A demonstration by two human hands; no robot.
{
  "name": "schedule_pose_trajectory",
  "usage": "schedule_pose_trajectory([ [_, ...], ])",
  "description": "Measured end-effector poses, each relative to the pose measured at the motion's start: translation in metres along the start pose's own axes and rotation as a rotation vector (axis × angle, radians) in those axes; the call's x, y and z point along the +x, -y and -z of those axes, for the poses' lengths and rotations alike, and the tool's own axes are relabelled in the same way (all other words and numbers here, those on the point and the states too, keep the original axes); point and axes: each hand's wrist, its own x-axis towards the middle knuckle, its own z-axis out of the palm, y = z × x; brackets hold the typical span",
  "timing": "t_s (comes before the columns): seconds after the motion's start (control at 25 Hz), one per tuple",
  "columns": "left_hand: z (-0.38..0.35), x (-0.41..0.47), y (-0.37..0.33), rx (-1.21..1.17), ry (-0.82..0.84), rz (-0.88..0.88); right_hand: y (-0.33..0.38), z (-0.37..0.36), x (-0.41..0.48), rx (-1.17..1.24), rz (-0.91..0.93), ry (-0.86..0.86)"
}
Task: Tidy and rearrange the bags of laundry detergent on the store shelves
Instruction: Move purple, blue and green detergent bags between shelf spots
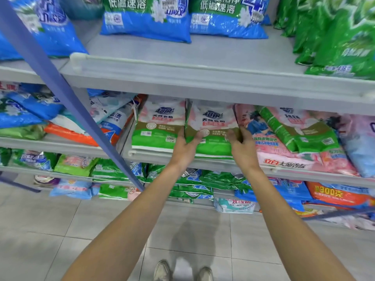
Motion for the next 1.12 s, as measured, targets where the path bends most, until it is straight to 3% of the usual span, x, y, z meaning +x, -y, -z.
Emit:
schedule_pose_trajectory([
  [0.28,-0.018,0.013,-0.003,0.022,-0.027,-0.06,0.021,0.018,0.002,0.056,0.061,-0.133],
  [0.44,-0.02,0.017,0.009,0.058,-0.067,-0.089,0.022,0.014,-0.013,-0.077,0.049,0.004],
  [0.8,-0.017,0.0,0.013,0.077,-0.121,-0.066,0.011,0.002,-0.018,-0.183,0.078,0.027],
  [1.0,0.001,-0.031,-0.013,0.172,-0.138,-0.094,0.035,0.007,-0.043,-0.534,0.016,0.045],
  [1.12,0.015,-0.062,-0.044,0.129,-0.203,-0.176,0.055,0.013,-0.069,-0.542,0.084,0.065],
])
